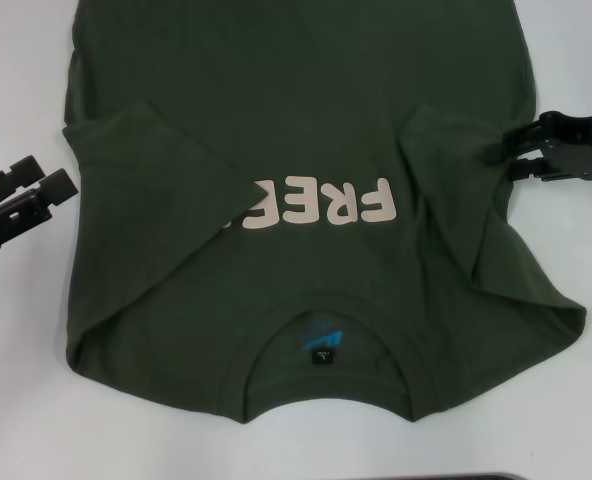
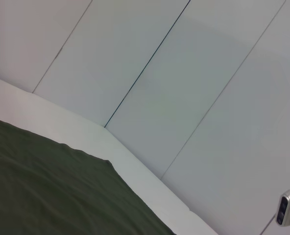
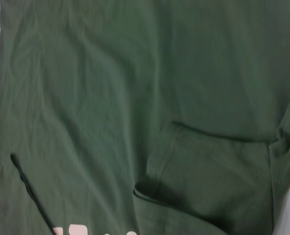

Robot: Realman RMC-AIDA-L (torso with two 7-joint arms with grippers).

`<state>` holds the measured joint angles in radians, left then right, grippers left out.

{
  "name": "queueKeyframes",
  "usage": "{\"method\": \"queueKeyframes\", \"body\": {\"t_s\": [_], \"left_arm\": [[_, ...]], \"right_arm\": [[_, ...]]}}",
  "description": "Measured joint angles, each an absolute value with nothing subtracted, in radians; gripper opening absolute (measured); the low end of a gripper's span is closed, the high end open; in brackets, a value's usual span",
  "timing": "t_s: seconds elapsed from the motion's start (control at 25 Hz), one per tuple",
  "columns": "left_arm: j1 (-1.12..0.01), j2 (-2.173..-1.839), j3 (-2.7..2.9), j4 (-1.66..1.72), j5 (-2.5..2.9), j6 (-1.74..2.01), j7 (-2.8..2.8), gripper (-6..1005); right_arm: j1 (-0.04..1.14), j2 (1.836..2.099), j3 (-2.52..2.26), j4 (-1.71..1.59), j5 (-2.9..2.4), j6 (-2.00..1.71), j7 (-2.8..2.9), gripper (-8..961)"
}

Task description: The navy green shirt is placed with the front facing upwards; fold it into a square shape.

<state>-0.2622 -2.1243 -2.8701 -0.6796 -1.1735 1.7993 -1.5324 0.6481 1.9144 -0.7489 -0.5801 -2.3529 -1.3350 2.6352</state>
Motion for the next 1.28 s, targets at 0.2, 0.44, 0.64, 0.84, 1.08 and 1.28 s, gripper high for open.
{"method": "queueKeyframes", "body": {"t_s": [0.2,0.44,0.64,0.84,1.08,1.28], "left_arm": [[-0.262,-2.125,-2.870,-0.680,-1.173,1.799,-1.533,920],[-0.260,-2.125,-2.870,-0.680,-1.173,1.799,-1.532,920],[-0.259,-2.125,-2.870,-0.680,-1.173,1.799,-1.532,919],[-0.260,-2.125,-2.870,-0.680,-1.173,1.799,-1.531,919],[-0.262,-2.125,-2.870,-0.680,-1.173,1.799,-1.531,919],[-0.261,-2.125,-2.870,-0.680,-1.173,1.798,-1.531,919]], "right_arm": [[0.655,1.917,-0.743,-0.557,-2.353,-1.313,2.635,468],[0.662,1.917,-0.744,-0.546,-2.351,-1.314,2.635,468],[0.663,1.915,-0.739,-0.552,-2.347,-1.321,2.635,467],[0.663,1.920,-0.736,-0.544,-2.344,-1.303,2.627,467],[0.665,1.935,-0.735,-0.543,-2.340,-1.284,2.626,467],[0.669,1.938,-0.736,-0.543,-2.340,-1.283,2.634,466]]}}
